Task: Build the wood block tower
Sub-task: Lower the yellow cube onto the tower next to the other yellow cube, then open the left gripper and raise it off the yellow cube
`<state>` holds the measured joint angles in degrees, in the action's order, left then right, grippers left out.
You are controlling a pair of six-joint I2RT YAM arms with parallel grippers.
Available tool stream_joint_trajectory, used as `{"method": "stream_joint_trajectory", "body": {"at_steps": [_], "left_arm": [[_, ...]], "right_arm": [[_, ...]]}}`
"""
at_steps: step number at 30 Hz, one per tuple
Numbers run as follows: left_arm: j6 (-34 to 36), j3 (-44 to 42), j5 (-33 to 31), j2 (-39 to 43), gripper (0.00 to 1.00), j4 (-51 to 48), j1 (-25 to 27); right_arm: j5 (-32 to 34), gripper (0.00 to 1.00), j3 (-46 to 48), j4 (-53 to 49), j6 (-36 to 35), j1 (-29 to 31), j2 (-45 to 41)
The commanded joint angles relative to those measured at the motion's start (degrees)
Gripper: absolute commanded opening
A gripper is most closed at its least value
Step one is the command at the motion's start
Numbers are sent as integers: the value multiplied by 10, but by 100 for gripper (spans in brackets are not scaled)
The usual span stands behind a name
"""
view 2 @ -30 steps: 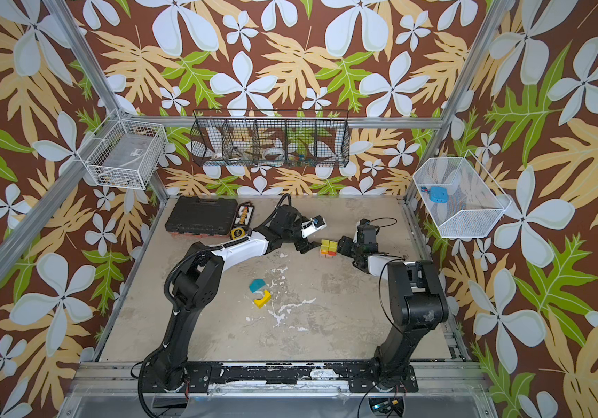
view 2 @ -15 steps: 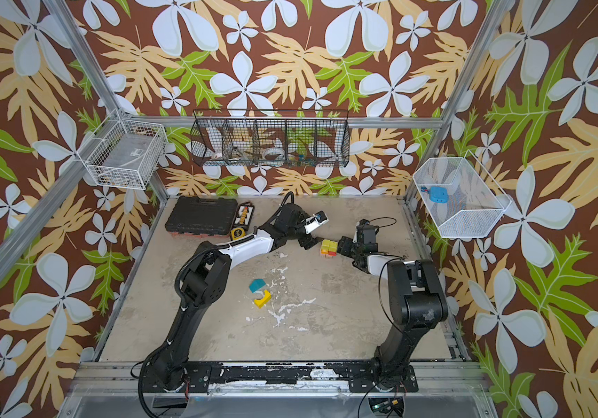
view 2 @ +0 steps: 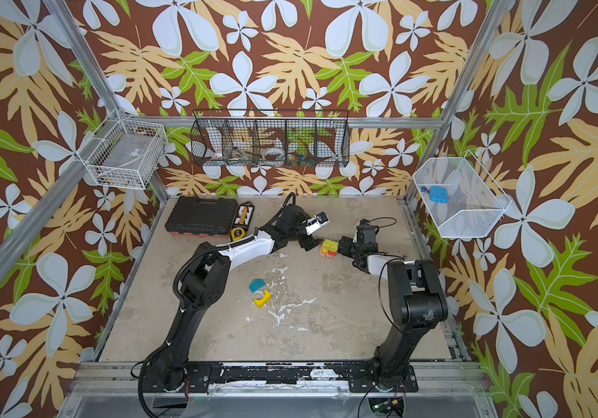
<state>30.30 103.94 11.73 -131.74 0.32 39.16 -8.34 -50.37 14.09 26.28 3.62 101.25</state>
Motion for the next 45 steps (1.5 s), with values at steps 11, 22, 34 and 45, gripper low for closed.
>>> {"method": "stream_joint_trajectory", "body": {"at_steps": [11, 22, 34, 45], "left_arm": [[-43, -175, -21, 145, 93, 133, -3], [-87, -277, -6, 184, 97, 219, -24], [-112, -194, 31, 95, 100, 170, -44], [-123, -109, 26, 22, 100, 115, -47]], "right_arm": [[14, 72, -15, -12, -1, -2, 12], [-20, 70, -26, -20, 22, -32, 36], [4, 70, -75, -69, -3, -4, 67], [4, 69, -76, -71, -3, -5, 68]]}}
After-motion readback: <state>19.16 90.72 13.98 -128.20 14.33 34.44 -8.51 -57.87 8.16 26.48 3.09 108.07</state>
